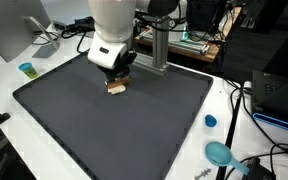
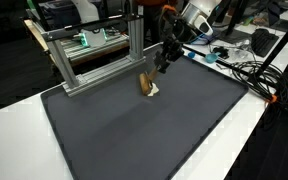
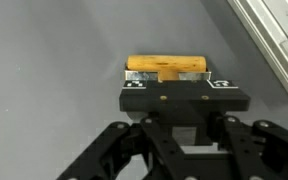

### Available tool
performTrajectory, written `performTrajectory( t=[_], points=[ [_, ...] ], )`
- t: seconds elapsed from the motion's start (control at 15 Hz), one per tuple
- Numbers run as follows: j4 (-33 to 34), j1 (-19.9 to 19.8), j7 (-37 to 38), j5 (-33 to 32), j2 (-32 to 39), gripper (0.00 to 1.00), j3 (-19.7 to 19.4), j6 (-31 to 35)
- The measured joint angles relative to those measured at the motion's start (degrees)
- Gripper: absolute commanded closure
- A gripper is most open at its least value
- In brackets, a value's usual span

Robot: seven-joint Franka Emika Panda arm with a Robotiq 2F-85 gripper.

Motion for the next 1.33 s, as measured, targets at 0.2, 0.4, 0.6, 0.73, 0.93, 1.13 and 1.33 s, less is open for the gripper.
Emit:
performTrajectory(
  t=[0.2,0.4,0.6,0.73,0.93,1.13,1.33],
  points=[
    [0.8,-0.1,-3.8,0.0,0.0,0.78,0.8,0.3],
    [1.4,0.1,-6.8,0.1,0.0,0.78,2.2,1.4],
    [1.4,0.1,-8.9,0.3,0.1,0.78,3.1,2.9],
    [1.4,0.0,-9.9,1.4,0.5,0.78,3.5,4.6],
    [1.4,-0.2,-9.8,1.8,0.4,0.78,3.6,4.8],
    [0.4,-1.1,-9.5,5.1,-1.4,0.78,3.7,7.8],
    [-1.5,-2.9,-9.7,11.3,-6.9,0.78,4.8,12.1]
  ],
)
